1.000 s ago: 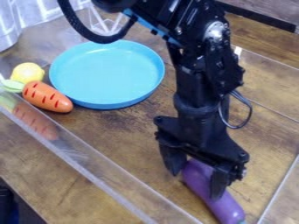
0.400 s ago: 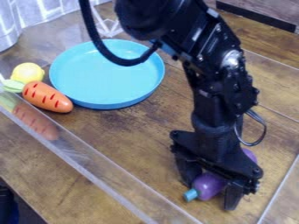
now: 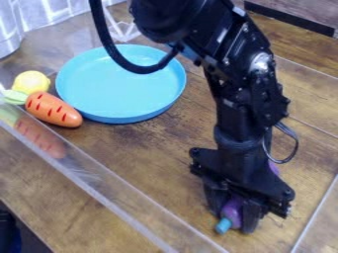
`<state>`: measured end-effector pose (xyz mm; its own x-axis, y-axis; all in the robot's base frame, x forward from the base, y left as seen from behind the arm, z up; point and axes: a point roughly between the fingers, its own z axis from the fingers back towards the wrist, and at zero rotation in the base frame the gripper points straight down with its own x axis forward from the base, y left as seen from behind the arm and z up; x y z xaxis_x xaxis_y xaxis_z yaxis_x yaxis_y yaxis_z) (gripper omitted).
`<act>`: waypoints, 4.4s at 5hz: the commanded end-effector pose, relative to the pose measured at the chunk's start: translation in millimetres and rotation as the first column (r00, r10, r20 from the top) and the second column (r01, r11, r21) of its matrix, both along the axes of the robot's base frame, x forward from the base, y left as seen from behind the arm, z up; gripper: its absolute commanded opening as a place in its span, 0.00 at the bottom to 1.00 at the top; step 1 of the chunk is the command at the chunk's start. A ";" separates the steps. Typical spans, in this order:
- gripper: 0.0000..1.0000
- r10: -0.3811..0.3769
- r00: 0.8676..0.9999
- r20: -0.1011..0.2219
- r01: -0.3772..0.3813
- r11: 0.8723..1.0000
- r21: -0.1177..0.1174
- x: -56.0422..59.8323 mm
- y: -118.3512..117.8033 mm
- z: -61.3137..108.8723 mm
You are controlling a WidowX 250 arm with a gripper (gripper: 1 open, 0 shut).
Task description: Put the purple eggplant in the blue tray
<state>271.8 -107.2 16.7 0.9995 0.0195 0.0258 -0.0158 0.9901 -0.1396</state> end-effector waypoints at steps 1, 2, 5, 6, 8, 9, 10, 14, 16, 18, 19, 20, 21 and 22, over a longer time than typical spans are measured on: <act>0.00 -0.005 0.999 -0.038 0.005 1.000 -0.004 -9.3 2.1 -0.1; 0.00 -0.013 0.999 -0.050 0.012 1.000 -0.014 -9.3 2.5 1.2; 0.00 -0.032 0.995 -0.090 0.029 0.999 -0.036 -7.8 6.5 2.2; 0.00 -0.034 0.997 -0.070 0.032 0.999 -0.024 -2.3 7.9 13.4; 0.00 -0.036 0.999 -0.030 0.036 0.999 0.002 7.5 10.2 38.5; 0.00 -0.038 0.999 -0.010 0.038 0.999 0.021 14.3 13.2 56.4; 0.00 -0.041 0.999 0.027 0.039 0.998 0.051 28.5 23.7 89.3; 0.00 0.074 0.982 0.171 -0.097 0.987 0.127 4.2 112.3 133.3; 0.00 0.061 0.979 0.194 -0.086 0.989 0.122 27.7 70.6 131.2; 0.00 0.040 0.975 0.218 -0.070 0.989 0.130 20.9 64.9 138.4; 0.00 0.039 0.972 0.233 -0.072 0.988 0.135 11.6 68.1 136.2; 0.00 0.016 0.970 0.243 -0.051 0.989 0.139 10.5 65.1 132.9; 0.00 -0.004 0.968 0.250 -0.033 0.989 0.145 10.9 61.2 133.0; 0.00 -0.022 0.965 0.260 -0.020 0.988 0.156 14.4 62.2 133.2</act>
<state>284.2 -42.3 135.2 0.9724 0.0024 0.2334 -0.0084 0.9997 0.0247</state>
